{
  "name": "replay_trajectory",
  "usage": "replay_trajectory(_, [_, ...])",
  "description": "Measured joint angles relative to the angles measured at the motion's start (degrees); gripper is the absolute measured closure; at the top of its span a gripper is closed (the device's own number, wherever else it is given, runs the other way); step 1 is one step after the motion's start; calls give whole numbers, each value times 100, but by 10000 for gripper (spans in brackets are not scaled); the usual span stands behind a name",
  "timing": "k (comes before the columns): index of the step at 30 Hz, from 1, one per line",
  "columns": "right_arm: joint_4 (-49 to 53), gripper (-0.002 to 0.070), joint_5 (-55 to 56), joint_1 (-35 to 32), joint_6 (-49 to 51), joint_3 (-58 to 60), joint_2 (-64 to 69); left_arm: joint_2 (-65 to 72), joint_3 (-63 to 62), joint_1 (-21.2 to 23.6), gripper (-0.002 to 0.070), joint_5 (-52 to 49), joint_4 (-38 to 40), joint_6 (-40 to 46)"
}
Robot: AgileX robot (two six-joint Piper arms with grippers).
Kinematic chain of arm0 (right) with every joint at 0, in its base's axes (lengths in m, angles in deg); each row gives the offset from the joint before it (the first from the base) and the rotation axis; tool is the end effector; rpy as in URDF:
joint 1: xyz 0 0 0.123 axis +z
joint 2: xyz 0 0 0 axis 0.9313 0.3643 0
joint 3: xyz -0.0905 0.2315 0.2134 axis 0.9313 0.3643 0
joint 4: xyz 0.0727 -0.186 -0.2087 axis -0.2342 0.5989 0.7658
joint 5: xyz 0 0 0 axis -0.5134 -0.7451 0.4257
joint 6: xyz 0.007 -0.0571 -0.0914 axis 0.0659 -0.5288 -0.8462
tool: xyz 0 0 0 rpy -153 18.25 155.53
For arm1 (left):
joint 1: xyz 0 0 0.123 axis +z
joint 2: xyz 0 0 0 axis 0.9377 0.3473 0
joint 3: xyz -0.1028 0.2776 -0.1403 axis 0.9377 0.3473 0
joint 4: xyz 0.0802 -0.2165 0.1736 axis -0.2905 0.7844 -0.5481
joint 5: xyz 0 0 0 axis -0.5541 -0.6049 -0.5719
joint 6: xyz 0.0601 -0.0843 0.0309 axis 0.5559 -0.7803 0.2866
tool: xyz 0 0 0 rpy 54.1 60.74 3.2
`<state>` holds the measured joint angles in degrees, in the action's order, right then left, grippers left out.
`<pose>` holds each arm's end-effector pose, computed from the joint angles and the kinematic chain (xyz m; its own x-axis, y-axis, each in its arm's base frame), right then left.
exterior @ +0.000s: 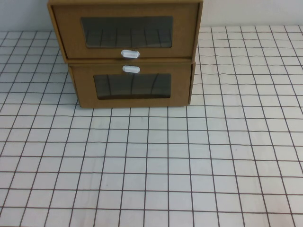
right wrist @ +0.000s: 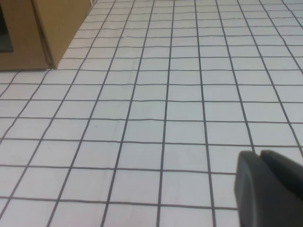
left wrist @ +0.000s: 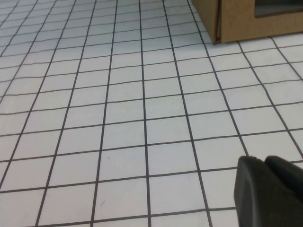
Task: Open the shoe box
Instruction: 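Pull the top drawer of the cardboard box fully open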
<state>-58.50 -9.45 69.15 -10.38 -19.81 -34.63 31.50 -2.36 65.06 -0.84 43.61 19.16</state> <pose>0.0634 0.0118 0.1695 -0.2765 0.0776 -0.9579 -0.0876 0.9905 0.1055 0.0629 -0.0054 0.1634 -0.3002 0.1375 -0.9439 0.1180 0.9873 0.1063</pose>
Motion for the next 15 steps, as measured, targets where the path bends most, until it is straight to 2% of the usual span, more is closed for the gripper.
replay_trajectory(10, [0, 689, 0, 0, 0, 0, 0, 0, 0, 0, 677, 80, 46, 0])
replay_trajectory(15, [0, 690, 0, 0, 0, 0, 0, 0, 0, 0, 677, 361, 478, 0])
